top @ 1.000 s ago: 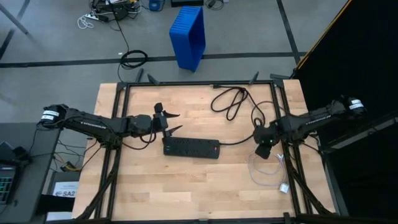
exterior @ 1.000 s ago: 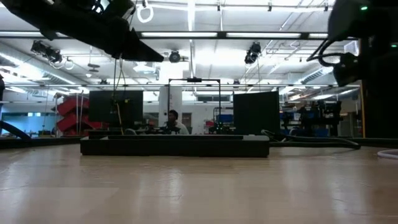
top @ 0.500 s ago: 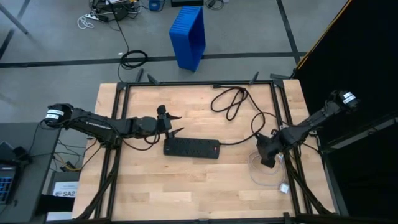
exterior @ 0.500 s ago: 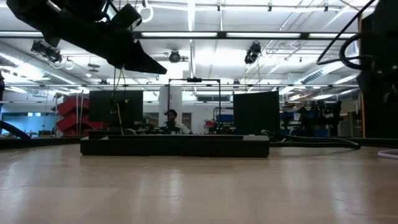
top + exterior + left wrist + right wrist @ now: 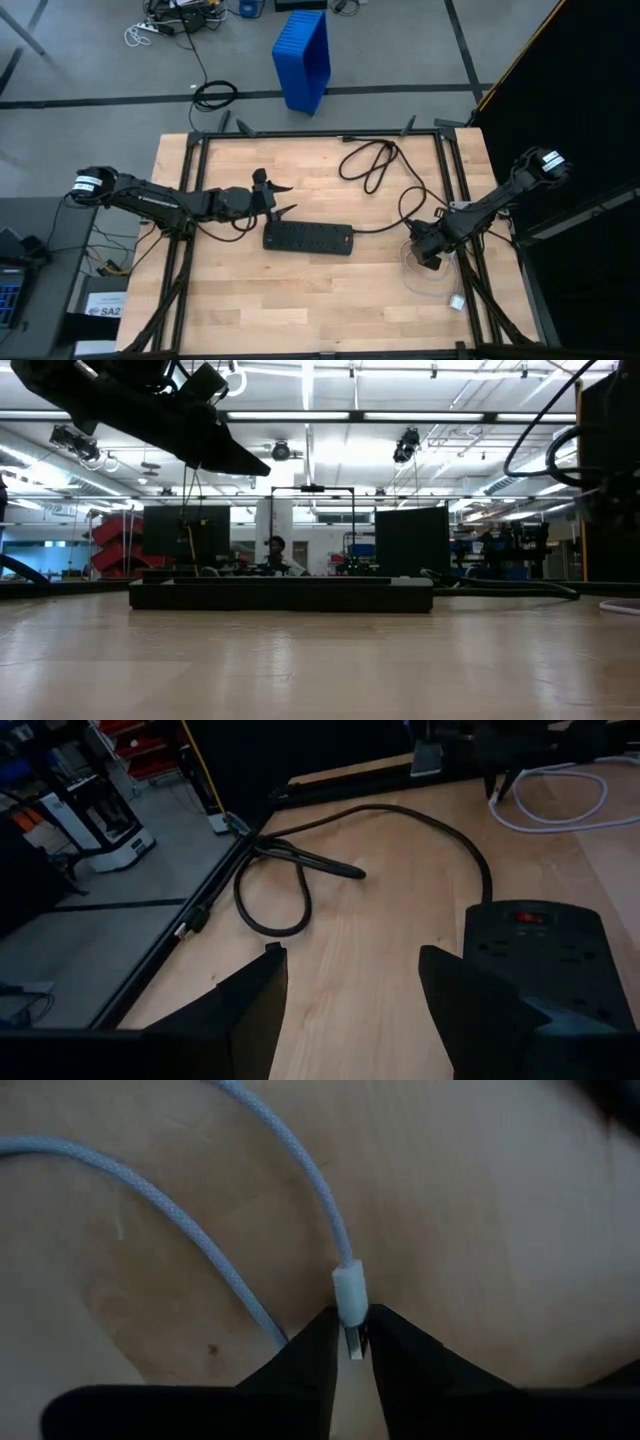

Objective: Insert USB
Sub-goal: Insert the USB cable into the white charger adapter

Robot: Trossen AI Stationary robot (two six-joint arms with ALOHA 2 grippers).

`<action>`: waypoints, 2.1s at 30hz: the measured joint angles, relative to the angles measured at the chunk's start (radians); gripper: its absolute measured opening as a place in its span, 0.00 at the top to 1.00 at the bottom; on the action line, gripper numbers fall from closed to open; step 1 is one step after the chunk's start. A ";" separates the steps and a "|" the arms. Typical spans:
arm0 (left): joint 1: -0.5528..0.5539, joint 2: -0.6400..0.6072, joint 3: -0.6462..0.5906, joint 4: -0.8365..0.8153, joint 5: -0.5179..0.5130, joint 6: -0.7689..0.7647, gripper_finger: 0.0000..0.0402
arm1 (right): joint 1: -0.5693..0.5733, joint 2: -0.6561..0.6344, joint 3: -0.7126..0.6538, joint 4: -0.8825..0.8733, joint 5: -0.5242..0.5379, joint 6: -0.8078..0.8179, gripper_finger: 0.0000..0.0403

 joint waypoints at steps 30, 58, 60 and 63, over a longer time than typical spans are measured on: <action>0.000 0.162 0.000 0.368 0.225 -0.098 0.47 | -0.349 0.319 0.019 1.964 0.117 -0.868 1.00; 0.000 0.295 0.000 0.497 0.240 -0.124 0.55 | -0.382 0.710 0.214 2.212 -0.048 -0.879 1.00; 0.000 0.295 0.000 0.491 0.265 -0.124 0.60 | -0.382 0.710 0.214 2.212 -0.036 -0.879 1.00; 0.000 0.295 0.000 0.474 0.303 -0.124 0.65 | -0.382 0.710 0.214 2.211 -0.021 -0.884 1.00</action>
